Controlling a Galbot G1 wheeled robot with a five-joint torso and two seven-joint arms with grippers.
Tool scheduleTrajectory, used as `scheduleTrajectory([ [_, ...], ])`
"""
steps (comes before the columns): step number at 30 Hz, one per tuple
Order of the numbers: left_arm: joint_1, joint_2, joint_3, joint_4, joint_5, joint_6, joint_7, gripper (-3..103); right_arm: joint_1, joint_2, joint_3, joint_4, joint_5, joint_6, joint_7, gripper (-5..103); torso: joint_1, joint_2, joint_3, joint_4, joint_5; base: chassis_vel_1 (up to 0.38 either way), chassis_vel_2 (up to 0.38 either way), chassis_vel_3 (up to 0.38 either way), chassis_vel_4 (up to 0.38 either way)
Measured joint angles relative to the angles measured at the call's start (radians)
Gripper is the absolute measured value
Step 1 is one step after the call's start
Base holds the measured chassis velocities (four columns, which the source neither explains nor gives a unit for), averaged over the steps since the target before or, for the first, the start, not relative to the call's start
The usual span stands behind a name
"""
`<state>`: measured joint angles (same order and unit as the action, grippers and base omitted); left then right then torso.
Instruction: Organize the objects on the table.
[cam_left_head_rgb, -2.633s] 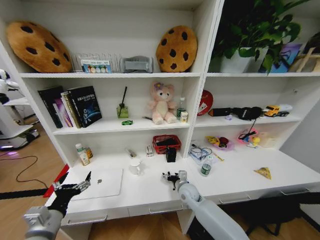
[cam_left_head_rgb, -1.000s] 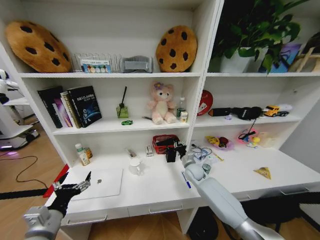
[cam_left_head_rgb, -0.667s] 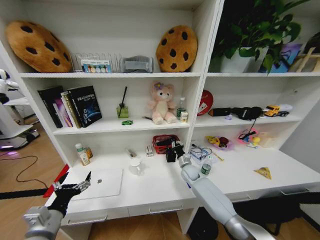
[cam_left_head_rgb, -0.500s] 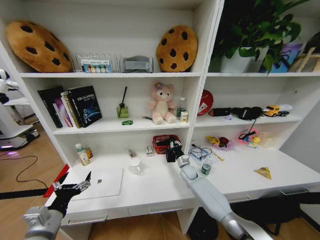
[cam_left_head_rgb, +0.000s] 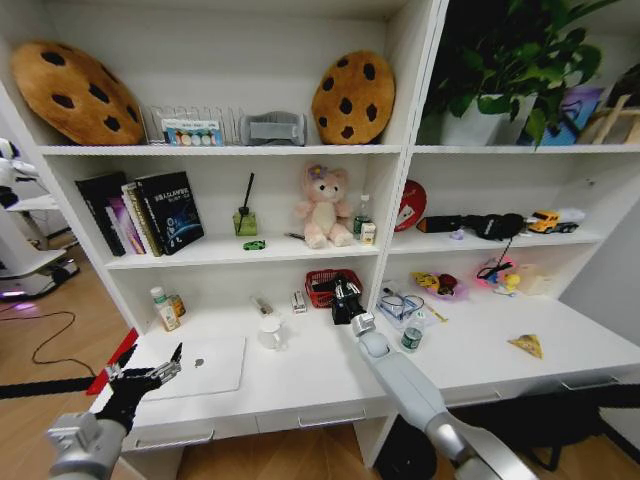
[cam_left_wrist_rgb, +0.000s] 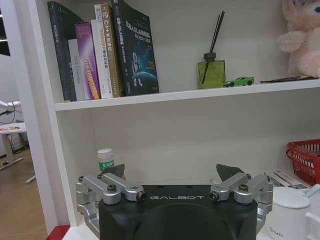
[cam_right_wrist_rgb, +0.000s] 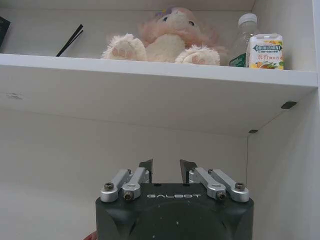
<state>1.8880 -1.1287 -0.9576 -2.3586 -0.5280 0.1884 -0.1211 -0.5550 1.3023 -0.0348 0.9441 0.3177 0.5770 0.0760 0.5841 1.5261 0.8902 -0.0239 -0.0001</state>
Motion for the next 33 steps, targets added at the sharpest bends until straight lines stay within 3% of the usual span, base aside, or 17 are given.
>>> scheduleTrajectory([
  [6, 0.0, 0.0, 0.0, 0.0, 0.0, 0.0, 0.0, 100, 0.002, -0.002, 0.002, 0.005, 0.017, 0.0, -0.001, 37, 0.0, 0.0, 0.0, 0.0, 0.0, 0.0, 0.0, 0.0, 0.0],
  [12, 0.0, 0.0, 0.0, 0.0, 0.0, 0.0, 0.0, 100, -0.017, -0.024, 0.005, 0.049, 0.045, -0.015, -0.002, 33, 0.0, 0.0, 0.0, -0.0001, 0.0001, 0.0, 0.0, 0.0, 0.0],
  [16, 0.0, 0.0, 0.0, 0.0, 0.0, 0.0, 0.0, 100, -0.038, -0.049, 0.008, 0.109, 0.07, -0.035, -0.002, 37, 0.0, 0.0, 0.0, -0.0001, 0.0001, 0.0, 0.0, 0.0, 0.0],
  [17, 0.0, 0.0, 0.0, 0.0, 0.0, 0.0, 0.0, 100, -0.05, -0.065, 0.009, 0.148, 0.08, -0.043, -0.002, 44, 0.0, 0.0, 0.0, 0.0, 0.0001, 0.0, 0.0, 0.0, 0.0],
  [25, 0.0, 0.0, 0.0, 0.0, 0.0, 0.0, 0.0, 100, -0.086, -0.115, 0.013, 0.251, 0.088, -0.057, 0.0, 63, 0.0, 0.0, 0.0, 0.0, 0.0001, 0.0, 0.0, 0.0, 0.0],
  [26, 0.0, 0.0, 0.0, 0.0, 0.0, 0.0, 0.0, 100, -0.107, -0.135, 0.009, 0.296, 0.087, -0.072, 0.007, 74, 0.0, 0.0, 0.0, 0.0, 0.0001, 0.0, 0.0, 0.0, 0.0],
  [29, 0.0, 0.0, 0.0, 0.0, 0.0, 0.0, 0.0, 100, -0.149, -0.161, 0.014, 0.377, 0.076, -0.127, 0.037, 79, 0.0, 0.0, 0.0, 0.0004, 0.0002, 0.0, 0.0, 0.0, 0.0],
  [31, 0.0, 0.0, 0.0, 0.0, 0.0, 0.0, 0.0, 100, -0.238, -0.215, 0.039, 0.504, 0.117, -0.267, 0.039, 90, 0.0, 0.0, 0.0, -0.0002, 0.0, 0.0, 0.0, 0.0, 0.0],
  [32, 0.0, 0.0, 0.0, 0.0, 0.0, 0.0, 0.0, 100, -0.238, -0.215, 0.039, 0.504, 0.117, -0.267, 0.039, 90, 0.0, 0.0, 0.0, -0.0002, 0.0, 0.0, 0.0, 0.0, 0.0],
  [33, 0.0, 0.0, 0.0, 0.0, 0.0, 0.0, 0.0, 100, -0.283, -0.241, 0.044, 0.567, 0.146, -0.315, 0.038, 95, 0.0, 0.0, 0.0, -0.0005, 0.0001, 0.0, 0.0, 0.0, 0.0],
])
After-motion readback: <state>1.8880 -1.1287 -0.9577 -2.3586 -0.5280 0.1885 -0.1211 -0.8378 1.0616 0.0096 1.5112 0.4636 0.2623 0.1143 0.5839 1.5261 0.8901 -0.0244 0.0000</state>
